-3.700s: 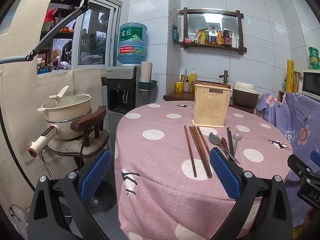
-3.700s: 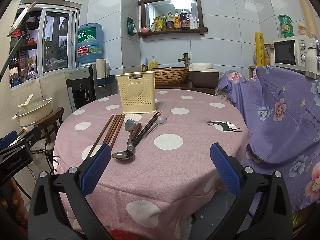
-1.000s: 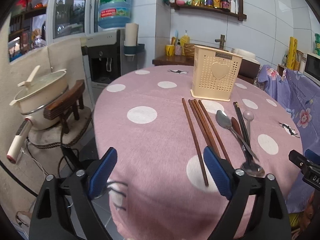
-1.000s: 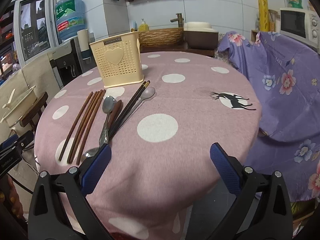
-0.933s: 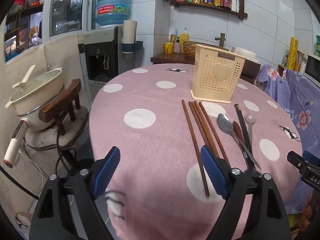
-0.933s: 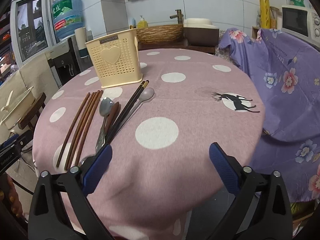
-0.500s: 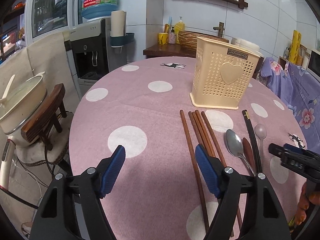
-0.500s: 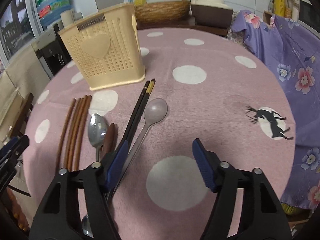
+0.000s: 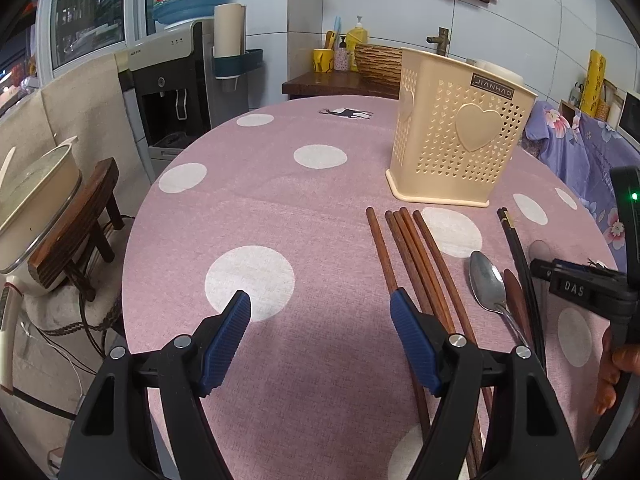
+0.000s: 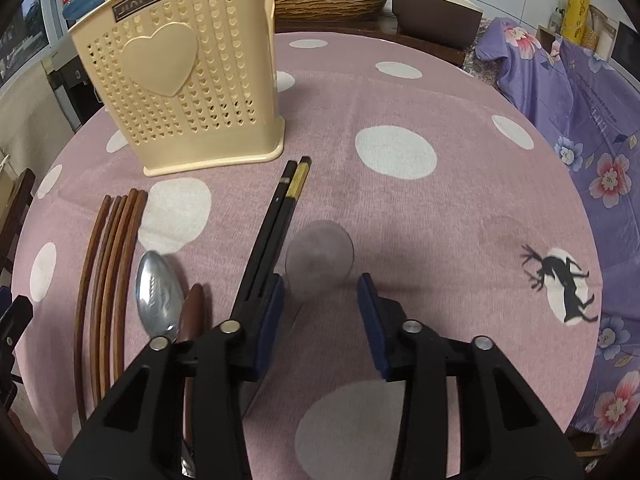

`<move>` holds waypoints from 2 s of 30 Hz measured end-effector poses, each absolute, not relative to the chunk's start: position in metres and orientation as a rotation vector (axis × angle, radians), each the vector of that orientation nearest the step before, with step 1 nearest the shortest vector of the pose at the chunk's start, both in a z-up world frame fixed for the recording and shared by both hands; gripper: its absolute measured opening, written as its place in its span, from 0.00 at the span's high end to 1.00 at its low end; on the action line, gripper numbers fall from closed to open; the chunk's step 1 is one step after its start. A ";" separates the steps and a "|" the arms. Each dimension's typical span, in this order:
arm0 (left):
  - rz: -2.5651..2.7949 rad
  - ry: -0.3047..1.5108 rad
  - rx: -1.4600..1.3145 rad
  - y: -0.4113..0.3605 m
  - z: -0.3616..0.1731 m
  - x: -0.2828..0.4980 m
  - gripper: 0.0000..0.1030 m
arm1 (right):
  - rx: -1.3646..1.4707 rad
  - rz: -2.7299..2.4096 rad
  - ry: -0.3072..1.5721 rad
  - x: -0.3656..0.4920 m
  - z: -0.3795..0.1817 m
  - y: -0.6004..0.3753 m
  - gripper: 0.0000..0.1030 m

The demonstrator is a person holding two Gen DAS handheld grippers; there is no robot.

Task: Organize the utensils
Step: 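Move the right tool to the translucent grey spoon while the left tool approaches a wooden chopstick, then close the right tool on the grey spoon while the left tool grasps a wooden chopstick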

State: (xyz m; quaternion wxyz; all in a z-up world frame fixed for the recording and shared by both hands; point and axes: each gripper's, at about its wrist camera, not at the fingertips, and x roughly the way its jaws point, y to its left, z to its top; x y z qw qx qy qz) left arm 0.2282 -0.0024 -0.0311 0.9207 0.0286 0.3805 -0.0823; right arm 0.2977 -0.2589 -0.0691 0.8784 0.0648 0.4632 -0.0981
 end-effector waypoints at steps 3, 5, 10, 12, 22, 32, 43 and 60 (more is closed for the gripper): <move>-0.176 0.787 0.069 -0.004 -0.031 0.231 0.30 | 0.135 -0.207 0.971 0.302 -0.069 -0.268 0.66; -0.176 0.788 0.077 -0.005 -0.031 0.233 0.30 | 0.127 -0.193 0.972 0.304 -0.069 -0.269 0.66; -0.183 0.809 0.071 -0.005 -0.033 0.243 0.30 | 0.133 -0.204 0.974 0.306 -0.070 -0.264 0.63; -0.188 0.826 0.071 -0.008 -0.033 0.250 0.30 | 0.138 -0.226 0.959 0.306 -0.069 -0.261 0.63; -0.252 0.918 0.075 -0.041 -0.045 0.278 0.52 | 0.151 -0.214 0.965 0.299 -0.070 -0.260 0.63; -0.202 0.947 0.154 -0.060 -0.060 0.300 0.66 | 0.155 -0.220 0.963 0.300 -0.071 -0.257 0.63; -0.182 0.965 0.187 -0.075 -0.058 0.323 0.91 | 0.154 -0.214 0.951 0.306 -0.070 -0.258 0.70; -0.190 0.964 0.148 -0.073 -0.057 0.325 0.92 | 0.172 -0.130 0.919 0.300 -0.066 -0.274 0.50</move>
